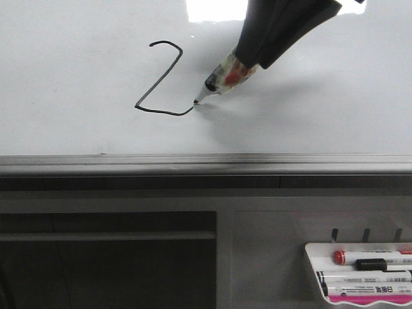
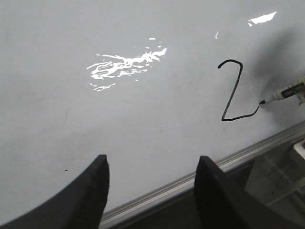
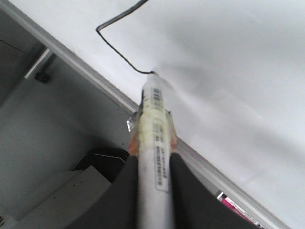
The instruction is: Write number 2 on whiteboard
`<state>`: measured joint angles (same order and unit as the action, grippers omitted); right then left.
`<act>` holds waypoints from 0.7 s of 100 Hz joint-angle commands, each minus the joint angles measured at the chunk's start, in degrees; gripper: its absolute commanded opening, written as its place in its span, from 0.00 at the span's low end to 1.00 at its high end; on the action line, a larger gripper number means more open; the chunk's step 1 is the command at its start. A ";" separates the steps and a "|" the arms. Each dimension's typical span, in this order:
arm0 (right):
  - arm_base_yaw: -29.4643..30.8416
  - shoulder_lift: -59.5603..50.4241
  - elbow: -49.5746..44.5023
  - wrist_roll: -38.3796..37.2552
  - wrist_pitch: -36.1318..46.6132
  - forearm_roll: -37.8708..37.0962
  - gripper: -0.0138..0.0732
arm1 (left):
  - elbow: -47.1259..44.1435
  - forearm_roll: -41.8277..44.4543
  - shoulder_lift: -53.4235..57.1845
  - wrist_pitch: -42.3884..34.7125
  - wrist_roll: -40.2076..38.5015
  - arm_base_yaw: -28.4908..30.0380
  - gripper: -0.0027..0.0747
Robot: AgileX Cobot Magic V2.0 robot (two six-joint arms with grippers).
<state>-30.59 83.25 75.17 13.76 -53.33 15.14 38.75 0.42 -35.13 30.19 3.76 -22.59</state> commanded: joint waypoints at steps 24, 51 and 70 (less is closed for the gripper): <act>-8.79 -11.32 1.30 13.82 -11.85 2.82 0.18 | 8.90 -14.61 -6.02 10.28 24.24 -4.77 0.51; -12.78 -11.61 1.30 30.35 -10.48 2.22 0.18 | 12.15 -25.09 -18.81 13.98 37.10 -15.04 0.51; -12.78 -11.61 1.30 39.23 -7.05 2.22 0.18 | 14.86 -25.24 -24.74 10.18 39.18 -20.60 0.51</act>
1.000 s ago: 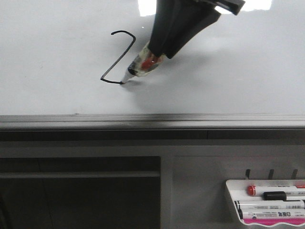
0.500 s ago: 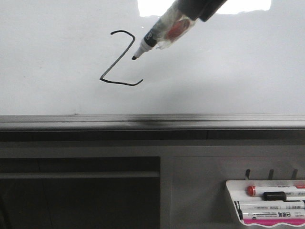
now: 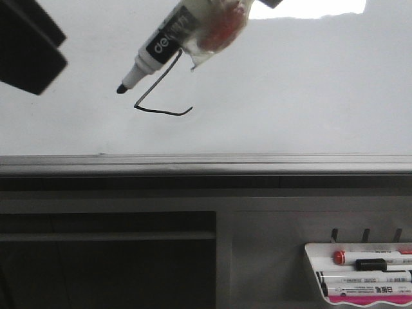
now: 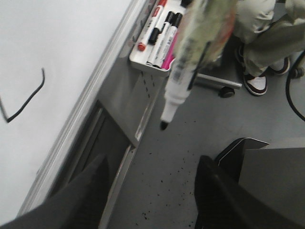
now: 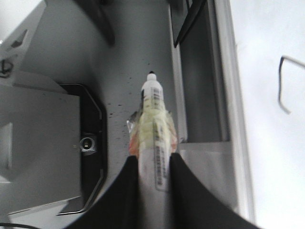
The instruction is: Write number 2 on whiteboard
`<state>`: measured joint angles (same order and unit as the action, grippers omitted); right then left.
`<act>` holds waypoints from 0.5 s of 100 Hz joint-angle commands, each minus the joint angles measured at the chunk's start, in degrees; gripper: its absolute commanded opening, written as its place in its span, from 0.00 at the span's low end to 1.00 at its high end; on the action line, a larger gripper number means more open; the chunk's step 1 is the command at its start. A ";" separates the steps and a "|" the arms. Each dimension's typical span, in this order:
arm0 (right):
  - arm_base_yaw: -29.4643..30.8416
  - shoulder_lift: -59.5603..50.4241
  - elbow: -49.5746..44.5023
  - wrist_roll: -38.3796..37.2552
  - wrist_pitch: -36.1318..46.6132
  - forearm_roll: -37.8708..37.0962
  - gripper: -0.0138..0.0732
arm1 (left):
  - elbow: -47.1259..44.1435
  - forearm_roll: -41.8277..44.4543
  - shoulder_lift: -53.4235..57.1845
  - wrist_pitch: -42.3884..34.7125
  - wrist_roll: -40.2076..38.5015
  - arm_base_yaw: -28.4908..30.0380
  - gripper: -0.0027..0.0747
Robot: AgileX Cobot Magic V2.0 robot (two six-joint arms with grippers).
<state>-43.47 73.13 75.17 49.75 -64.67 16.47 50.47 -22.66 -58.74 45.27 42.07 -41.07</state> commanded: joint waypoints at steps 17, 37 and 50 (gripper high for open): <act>0.10 -1.49 1.30 6.02 7.32 0.89 0.18 | 4.36 -2.40 -3.97 -9.70 3.13 -4.20 0.51; 0.10 -1.49 1.30 6.02 7.98 0.89 0.18 | 4.36 -2.40 -4.83 -11.96 3.13 -4.20 0.51; 0.10 -1.49 1.30 6.02 7.98 0.89 0.18 | 4.36 -2.40 -4.83 -12.04 3.13 -4.20 0.51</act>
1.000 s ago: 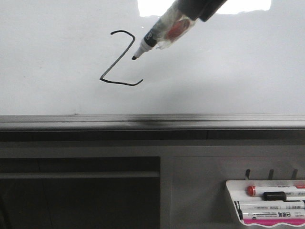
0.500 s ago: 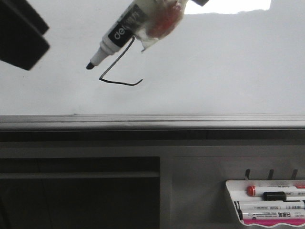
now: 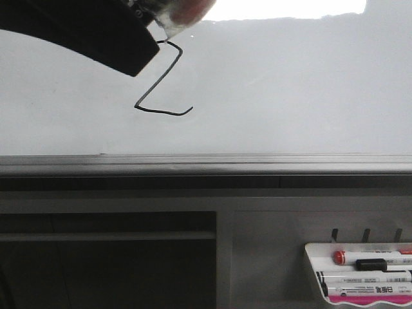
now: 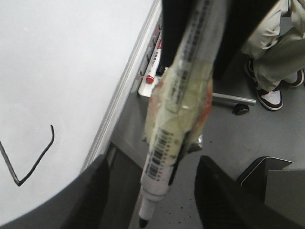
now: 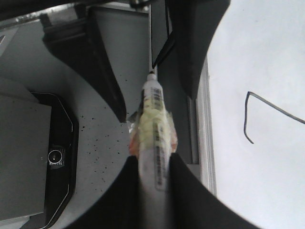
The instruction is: Write number 2 on whiteboard
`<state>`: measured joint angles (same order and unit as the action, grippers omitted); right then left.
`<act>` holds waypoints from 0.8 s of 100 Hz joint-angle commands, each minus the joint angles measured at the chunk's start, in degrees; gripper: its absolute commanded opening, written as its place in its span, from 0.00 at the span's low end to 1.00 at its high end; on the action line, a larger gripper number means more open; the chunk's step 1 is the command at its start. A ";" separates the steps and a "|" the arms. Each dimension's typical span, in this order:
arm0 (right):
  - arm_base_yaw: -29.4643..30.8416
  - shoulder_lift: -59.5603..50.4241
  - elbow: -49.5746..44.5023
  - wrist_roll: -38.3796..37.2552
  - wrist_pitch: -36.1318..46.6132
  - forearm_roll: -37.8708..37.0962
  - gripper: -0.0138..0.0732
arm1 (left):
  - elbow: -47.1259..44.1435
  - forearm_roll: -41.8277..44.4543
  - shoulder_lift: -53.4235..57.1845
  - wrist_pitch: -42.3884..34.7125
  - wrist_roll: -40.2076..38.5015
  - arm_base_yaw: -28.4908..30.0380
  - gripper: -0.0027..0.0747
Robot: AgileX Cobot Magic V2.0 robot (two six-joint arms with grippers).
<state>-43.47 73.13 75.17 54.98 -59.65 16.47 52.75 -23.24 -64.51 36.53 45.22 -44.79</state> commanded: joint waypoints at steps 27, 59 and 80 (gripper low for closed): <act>0.10 -1.49 1.30 0.79 2.33 0.89 0.18 | 2.08 -1.95 0.94 -3.20 -0.02 -0.47 0.33; 0.10 -1.49 1.30 0.79 2.57 0.89 0.27 | 2.08 -1.99 0.94 -3.09 -0.02 -0.47 0.16; 0.10 -1.49 1.30 0.79 1.98 0.72 0.49 | 2.08 -2.08 0.94 -3.09 -0.02 -0.47 0.11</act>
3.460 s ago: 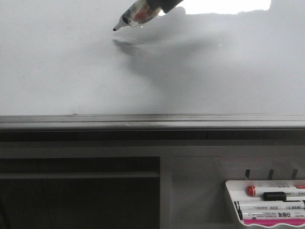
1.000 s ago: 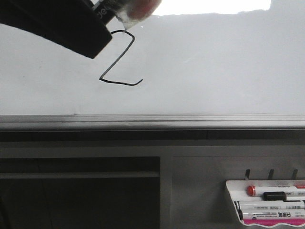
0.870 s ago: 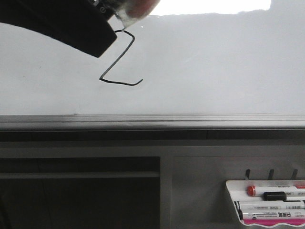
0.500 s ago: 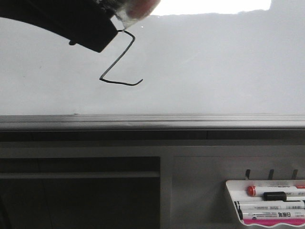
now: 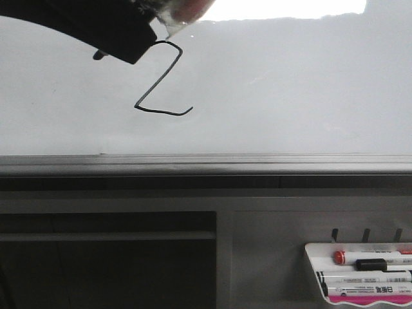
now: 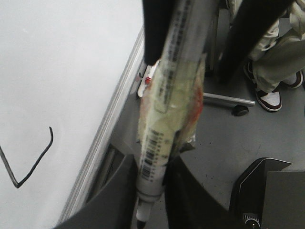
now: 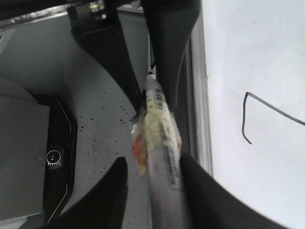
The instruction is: Write number 2 on whiteboard
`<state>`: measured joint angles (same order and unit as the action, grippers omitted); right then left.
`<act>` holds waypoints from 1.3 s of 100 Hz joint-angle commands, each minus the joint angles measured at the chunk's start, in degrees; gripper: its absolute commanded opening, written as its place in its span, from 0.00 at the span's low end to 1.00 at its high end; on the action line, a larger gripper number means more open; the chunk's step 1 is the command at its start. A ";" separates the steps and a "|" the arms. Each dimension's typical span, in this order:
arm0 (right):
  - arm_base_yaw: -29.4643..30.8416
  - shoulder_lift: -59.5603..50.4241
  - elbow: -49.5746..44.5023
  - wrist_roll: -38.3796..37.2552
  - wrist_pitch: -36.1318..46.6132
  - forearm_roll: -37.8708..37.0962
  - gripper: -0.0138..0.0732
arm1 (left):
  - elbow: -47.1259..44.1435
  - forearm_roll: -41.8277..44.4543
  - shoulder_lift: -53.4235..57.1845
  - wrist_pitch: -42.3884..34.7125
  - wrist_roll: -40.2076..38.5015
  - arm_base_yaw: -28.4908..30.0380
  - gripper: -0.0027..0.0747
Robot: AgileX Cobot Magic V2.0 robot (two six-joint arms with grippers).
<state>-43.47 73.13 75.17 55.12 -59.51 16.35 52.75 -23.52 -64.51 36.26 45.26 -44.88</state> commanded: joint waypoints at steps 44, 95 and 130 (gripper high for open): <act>16.16 -12.72 2.11 -17.63 -7.34 -9.22 0.49 | -3.81 -1.70 4.23 -10.62 -6.06 14.57 0.11; 21.52 -20.46 -7.28 -18.13 -3.51 -9.22 0.49 | -16.02 -4.66 6.64 -39.07 -15.66 37.14 0.11; 21.52 -20.35 -7.28 -18.17 -1.90 -9.11 0.49 | -14.46 -5.18 -1.13 -43.61 -15.66 37.39 0.11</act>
<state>-22.21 53.30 66.57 36.98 -64.80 6.85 35.53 -27.91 -64.79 -3.32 30.19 -7.68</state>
